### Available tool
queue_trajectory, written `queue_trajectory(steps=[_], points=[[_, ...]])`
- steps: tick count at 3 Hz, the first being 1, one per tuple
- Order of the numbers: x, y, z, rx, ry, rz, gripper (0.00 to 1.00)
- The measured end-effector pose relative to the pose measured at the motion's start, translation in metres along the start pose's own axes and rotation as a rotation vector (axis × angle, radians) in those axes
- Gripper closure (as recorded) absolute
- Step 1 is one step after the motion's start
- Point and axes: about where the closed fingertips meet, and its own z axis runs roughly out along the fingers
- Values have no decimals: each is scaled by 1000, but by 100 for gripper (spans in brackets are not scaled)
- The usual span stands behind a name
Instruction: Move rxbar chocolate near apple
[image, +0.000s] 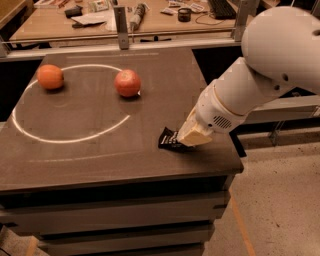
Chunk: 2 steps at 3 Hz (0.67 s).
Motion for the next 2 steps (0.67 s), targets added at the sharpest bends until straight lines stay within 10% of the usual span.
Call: queue_trajectory(steps=[1, 2], points=[[1, 4, 6, -9, 20, -9, 100], [8, 0, 12, -9, 41, 10, 77]])
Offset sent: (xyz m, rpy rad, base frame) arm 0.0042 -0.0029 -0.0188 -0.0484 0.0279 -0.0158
